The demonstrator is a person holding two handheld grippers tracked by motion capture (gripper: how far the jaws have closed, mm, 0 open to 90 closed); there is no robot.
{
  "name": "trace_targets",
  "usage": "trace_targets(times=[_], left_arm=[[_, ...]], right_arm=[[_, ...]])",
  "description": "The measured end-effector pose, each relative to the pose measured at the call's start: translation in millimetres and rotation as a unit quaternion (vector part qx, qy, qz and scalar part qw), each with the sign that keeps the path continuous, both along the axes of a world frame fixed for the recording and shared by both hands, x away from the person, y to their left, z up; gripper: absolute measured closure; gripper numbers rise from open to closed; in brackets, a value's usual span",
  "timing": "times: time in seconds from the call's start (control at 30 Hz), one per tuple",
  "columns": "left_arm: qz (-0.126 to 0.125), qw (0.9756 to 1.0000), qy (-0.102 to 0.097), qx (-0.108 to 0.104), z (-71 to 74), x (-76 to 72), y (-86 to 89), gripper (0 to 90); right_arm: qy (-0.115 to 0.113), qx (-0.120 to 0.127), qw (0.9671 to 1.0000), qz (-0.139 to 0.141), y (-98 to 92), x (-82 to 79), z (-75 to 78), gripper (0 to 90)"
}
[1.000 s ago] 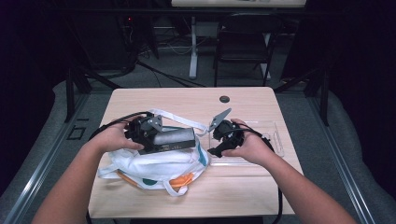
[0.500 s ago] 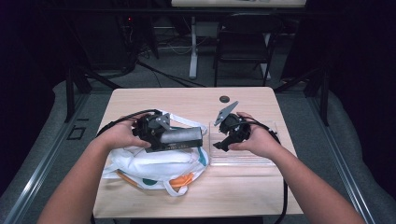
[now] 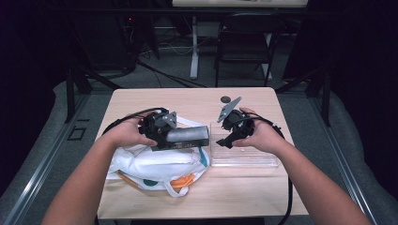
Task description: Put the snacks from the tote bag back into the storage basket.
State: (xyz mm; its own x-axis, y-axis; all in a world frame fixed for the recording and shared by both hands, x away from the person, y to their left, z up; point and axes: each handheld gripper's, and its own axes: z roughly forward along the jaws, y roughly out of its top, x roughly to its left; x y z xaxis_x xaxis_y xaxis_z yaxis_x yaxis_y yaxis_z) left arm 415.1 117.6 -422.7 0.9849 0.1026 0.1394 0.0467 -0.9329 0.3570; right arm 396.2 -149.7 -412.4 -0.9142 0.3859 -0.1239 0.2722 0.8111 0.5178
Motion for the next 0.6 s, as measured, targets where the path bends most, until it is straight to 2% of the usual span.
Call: trace_targets(times=[0.33,0.53,0.6], left_arm=[[-0.018,0.9998,-0.002,0.002,2.2,1.1,-17.0,43.0],[-0.023,0.9997,0.001,0.0,0.3,0.9,-25.0,43.0],[-0.028,0.9996,-0.001,0.001,-0.2,1.3,-28.2,43.0]], right_arm=[[-0.012,-0.008,0.9995,0.029,7.9,1.6,2.9,30.8],[-0.021,-0.028,0.9983,0.048,14.4,0.9,3.7,28.6],[-0.022,-0.025,0.9983,0.049,16.5,0.2,3.2,28.1]])
